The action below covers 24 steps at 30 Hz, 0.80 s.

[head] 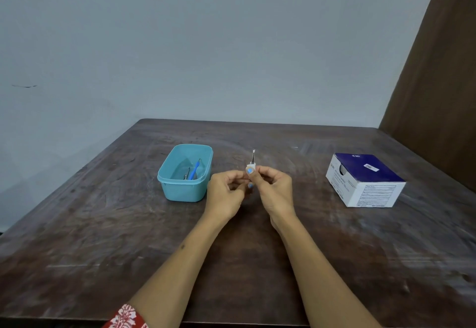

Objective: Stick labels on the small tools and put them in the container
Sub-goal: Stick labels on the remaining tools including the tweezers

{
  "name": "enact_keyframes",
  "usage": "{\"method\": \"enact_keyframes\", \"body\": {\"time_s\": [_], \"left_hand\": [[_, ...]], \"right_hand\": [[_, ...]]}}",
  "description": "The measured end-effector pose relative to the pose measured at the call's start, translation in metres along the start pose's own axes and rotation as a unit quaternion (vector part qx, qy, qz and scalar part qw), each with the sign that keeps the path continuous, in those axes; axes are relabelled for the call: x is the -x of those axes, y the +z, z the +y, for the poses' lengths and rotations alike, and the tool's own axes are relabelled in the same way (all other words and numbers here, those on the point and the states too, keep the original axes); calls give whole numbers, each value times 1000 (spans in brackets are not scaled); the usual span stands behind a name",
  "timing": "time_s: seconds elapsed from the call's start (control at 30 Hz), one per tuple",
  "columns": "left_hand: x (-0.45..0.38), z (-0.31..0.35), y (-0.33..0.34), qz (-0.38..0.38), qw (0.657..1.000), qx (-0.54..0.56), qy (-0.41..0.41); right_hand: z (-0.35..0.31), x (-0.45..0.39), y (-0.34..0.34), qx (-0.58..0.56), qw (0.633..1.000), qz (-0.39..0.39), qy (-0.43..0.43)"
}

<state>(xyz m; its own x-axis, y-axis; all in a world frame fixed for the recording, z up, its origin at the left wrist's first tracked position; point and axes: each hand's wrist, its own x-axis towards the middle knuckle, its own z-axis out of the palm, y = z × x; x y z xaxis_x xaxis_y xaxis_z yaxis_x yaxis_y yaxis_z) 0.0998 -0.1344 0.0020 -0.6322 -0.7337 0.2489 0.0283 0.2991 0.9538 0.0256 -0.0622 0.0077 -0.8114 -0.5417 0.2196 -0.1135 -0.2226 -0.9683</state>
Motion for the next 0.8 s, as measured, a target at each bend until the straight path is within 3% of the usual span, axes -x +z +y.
{"method": "enact_keyframes", "body": {"time_s": [0.2, 0.4, 0.6, 0.8], "left_hand": [[3, 1, 2, -62, 998, -16, -5], [1, 2, 0, -19, 1000, 21, -6], [3, 2, 4, -76, 997, 13, -26], [5, 3, 3, -88, 996, 11, -34]], "right_hand": [[-8, -1, -2, -44, 996, 76, -22], [-3, 1, 0, -8, 1000, 19, 8], [-14, 1, -1, -70, 994, 87, 3], [-15, 2, 0, -71, 993, 90, 8]]}}
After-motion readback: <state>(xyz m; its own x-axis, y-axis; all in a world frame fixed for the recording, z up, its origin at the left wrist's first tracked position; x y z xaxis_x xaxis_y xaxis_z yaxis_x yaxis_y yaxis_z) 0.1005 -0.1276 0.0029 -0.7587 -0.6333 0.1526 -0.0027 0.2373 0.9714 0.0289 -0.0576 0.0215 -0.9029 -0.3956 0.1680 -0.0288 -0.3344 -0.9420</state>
